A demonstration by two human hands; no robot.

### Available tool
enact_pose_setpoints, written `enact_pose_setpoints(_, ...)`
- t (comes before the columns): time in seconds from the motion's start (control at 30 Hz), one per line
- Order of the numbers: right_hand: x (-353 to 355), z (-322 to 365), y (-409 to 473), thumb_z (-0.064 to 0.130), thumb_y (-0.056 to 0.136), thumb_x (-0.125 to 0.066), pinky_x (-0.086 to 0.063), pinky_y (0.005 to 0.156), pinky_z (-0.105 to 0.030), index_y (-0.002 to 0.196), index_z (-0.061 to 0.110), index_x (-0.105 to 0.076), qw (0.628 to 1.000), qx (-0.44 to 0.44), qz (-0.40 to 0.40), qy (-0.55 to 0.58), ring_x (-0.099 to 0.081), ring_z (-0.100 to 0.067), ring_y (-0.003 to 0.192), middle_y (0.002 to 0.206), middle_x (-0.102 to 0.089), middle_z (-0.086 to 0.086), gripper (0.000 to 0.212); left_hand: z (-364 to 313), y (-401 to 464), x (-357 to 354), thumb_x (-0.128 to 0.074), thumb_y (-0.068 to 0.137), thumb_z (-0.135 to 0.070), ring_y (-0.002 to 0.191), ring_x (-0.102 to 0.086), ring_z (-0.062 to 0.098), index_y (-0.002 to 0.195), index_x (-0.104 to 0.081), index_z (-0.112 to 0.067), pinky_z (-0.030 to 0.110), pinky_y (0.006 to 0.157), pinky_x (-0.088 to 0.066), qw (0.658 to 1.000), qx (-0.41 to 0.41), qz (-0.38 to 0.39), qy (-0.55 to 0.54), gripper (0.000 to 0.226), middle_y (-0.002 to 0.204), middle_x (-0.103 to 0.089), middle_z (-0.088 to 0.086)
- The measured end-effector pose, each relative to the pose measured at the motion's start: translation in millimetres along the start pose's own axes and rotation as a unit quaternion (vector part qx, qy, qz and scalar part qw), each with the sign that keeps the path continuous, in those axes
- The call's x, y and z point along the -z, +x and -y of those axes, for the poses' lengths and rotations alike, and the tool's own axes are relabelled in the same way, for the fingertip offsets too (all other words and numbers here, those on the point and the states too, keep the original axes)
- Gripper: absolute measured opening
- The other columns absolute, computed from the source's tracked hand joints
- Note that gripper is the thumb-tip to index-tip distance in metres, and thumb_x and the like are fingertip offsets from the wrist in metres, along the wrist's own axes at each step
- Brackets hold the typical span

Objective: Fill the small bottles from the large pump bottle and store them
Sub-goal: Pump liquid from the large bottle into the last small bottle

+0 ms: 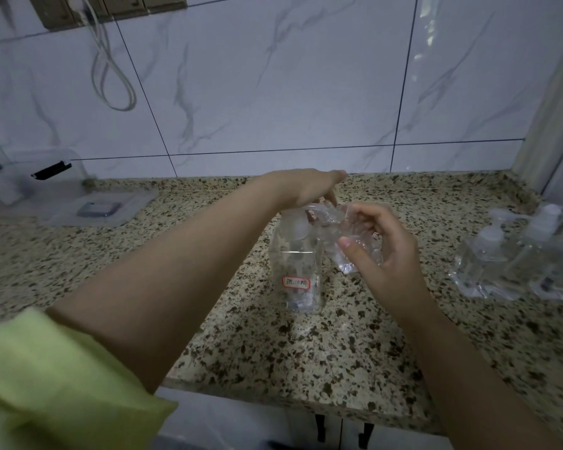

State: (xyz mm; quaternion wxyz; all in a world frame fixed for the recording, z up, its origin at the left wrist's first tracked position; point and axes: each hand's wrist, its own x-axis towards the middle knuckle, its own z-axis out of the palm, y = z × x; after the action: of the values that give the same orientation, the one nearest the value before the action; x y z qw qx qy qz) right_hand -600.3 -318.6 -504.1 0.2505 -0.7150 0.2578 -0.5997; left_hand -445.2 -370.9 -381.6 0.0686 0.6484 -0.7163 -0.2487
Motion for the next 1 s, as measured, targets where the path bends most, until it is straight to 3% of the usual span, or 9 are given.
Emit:
enact_pose_setpoints(0.1, -0.2, 1.1, 0.1, 0.03, 0.089, -0.067, -0.049, 0.091, -0.025, 0.122, 0.02, -0.06, 1.0, 0.003, -0.004, 0.007, -0.058, -0.007, 0.101, 0.107, -0.062, 0.012, 0.035, 2.1, 0.2, 1.9, -0.015, 0.103, -0.058, 0.123, -0.052, 0.022, 0.118, -0.071, -0.02, 0.04, 0.099, -0.032, 1.0, -0.003, -0.017, -0.008, 0.069, 0.132, -0.061, 0.008)
enact_pose_setpoints(0.23, 0.2, 0.8, 0.8, 0.029, 0.09, -0.067, -0.05, 0.09, -0.028, 0.122, 0.016, -0.06, 1.0, 0.007, 0.002, -0.003, -0.058, -0.008, 0.101, 0.106, -0.063, 0.007, 0.035, 1.2, -0.7, 2.0, -0.014, 0.105, -0.054, 0.124, -0.051, 0.021, 0.118, -0.071, -0.02, 0.036, 0.095, -0.03, 1.0, -0.001, -0.02, 0.017, 0.067, 0.14, -0.056, 0.008)
enact_pose_setpoints(0.33, 0.7, 1.1, 1.0, 0.03, 0.089, -0.067, -0.049, 0.09, -0.025, 0.121, 0.018, -0.061, 1.0, 0.0, 0.001, 0.001, -0.058, -0.007, 0.101, 0.105, -0.062, 0.012, 0.035, 0.3, -2.0, 2.4, -0.014, 0.105, -0.054, 0.114, -0.055, 0.019, 0.121, -0.07, -0.019, 0.034, 0.091, -0.03, 1.0, -0.003, -0.027, 0.007, 0.067, 0.136, -0.059, 0.008)
enact_pose_setpoints(0.43, 1.2, 2.2, 1.1, 0.03, 0.089, -0.067, -0.047, 0.092, -0.021, 0.122, 0.02, -0.06, 1.0, 0.003, 0.006, -0.005, -0.059, -0.004, 0.103, 0.106, -0.062, 0.016, 0.035, 0.0, -0.8, 2.0, -0.015, 0.105, -0.054, 0.122, -0.052, 0.021, 0.121, -0.07, -0.019, 0.031, 0.091, -0.031, 1.0, 0.004, -0.014, 0.017, 0.068, 0.139, -0.057, 0.008)
enact_pose_setpoints(0.53, 0.6, 2.9, 1.1, 0.032, 0.089, -0.067, -0.046, 0.092, -0.02, 0.122, 0.022, -0.06, 1.0, 0.002, 0.004, 0.0, -0.058, -0.004, 0.103, 0.106, -0.061, 0.02, 0.034, -3.5, -1.7, 6.5, -0.016, 0.104, -0.057, 0.111, -0.059, 0.02, 0.121, -0.069, -0.018, 0.027, 0.079, -0.037, 1.0, 0.006, -0.016, 0.013, 0.067, 0.133, -0.059, 0.008)
enact_pose_setpoints(0.7, 0.7, 0.8, 1.9, 0.03, 0.089, -0.067, -0.045, 0.092, -0.019, 0.121, 0.019, -0.06, 1.0, 0.002, 0.006, -0.006, -0.057, -0.003, 0.102, 0.106, -0.061, 0.017, 0.035, 0.3, -0.1, 1.3, -0.014, 0.104, -0.056, 0.123, -0.053, 0.021, 0.116, -0.071, -0.021, 0.039, 0.102, -0.032, 1.0, 0.0, -0.021, 0.023, 0.068, 0.136, -0.059, 0.008)
enact_pose_setpoints(0.83, 1.5, 0.8, 2.0, 0.03, 0.089, -0.067, -0.047, 0.091, -0.022, 0.122, 0.016, -0.061, 1.0, -0.001, 0.002, -0.005, -0.058, -0.004, 0.102, 0.106, -0.063, 0.012, 0.037, -0.1, 2.2, 1.9, -0.014, 0.103, -0.058, 0.123, -0.053, 0.022, 0.116, -0.071, -0.022, 0.039, 0.099, -0.031, 1.0, -0.004, -0.019, 0.013, 0.068, 0.134, -0.06, 0.008)
enact_pose_setpoints(1.0, 1.4, 1.3, 2.9, 0.03, 0.089, -0.068, -0.051, 0.09, -0.037, 0.122, 0.019, -0.061, 1.0, 0.006, 0.001, -0.017, -0.059, -0.01, 0.101, 0.106, -0.063, 0.014, 0.036, 3.2, 0.6, 1.5, -0.014, 0.103, -0.058, 0.116, -0.053, 0.019, 0.112, -0.072, -0.023, 0.039, 0.099, -0.032, 1.0, -0.005, -0.019, -0.009, 0.068, 0.133, -0.06, 0.008)
